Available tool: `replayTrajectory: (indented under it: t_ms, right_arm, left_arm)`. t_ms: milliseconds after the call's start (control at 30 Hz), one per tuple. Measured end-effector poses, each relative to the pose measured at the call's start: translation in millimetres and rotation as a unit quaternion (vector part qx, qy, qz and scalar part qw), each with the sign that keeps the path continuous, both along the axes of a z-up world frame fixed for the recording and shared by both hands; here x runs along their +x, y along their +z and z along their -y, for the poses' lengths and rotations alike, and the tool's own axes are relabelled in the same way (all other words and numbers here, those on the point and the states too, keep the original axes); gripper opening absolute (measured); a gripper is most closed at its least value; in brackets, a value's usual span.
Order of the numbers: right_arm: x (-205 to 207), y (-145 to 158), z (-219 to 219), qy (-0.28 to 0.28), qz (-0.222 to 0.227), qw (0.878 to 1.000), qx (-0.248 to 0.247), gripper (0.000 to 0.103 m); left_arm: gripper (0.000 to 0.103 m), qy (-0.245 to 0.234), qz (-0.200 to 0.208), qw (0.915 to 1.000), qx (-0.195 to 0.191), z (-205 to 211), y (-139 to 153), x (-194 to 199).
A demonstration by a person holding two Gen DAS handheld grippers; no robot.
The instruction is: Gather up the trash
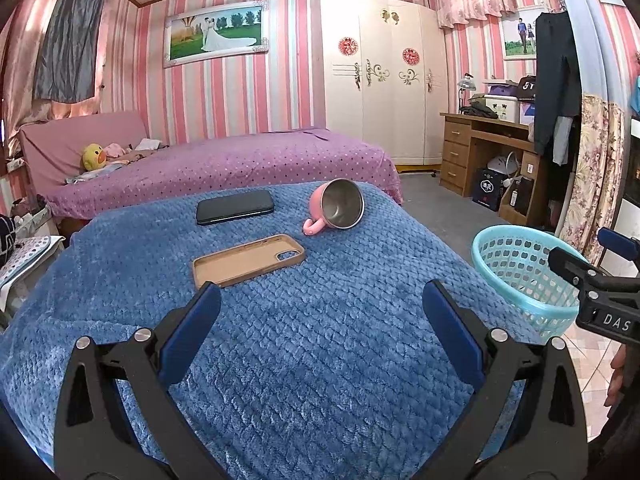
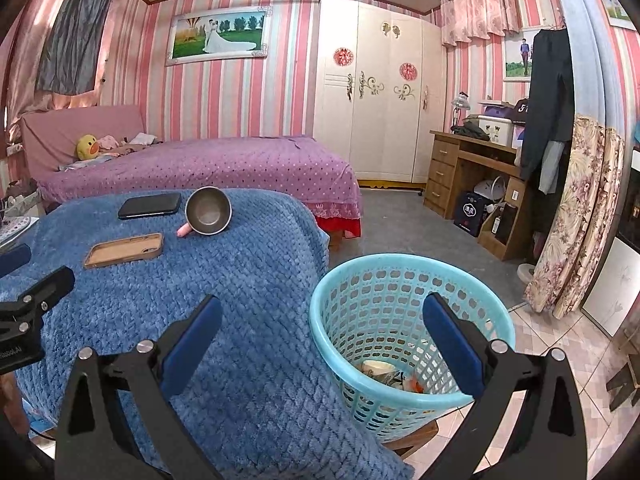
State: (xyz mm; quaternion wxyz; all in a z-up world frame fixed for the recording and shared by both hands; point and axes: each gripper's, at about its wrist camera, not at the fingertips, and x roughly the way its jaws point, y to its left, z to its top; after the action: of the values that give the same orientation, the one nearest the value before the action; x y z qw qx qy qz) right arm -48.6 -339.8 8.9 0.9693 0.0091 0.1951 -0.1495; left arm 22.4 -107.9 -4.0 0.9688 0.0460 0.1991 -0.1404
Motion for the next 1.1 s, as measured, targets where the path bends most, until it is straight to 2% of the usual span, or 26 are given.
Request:
replayTrajectory:
  t_ms: [1100]
  right_arm:
    - [2.0, -1.2, -1.8, 0.002, -0.004, 1.000, -0.002, 0.098]
  left_arm:
    - [0.097, 0.000, -0.004, 1.0000, -0.001, -1.4, -5.0, -0.9]
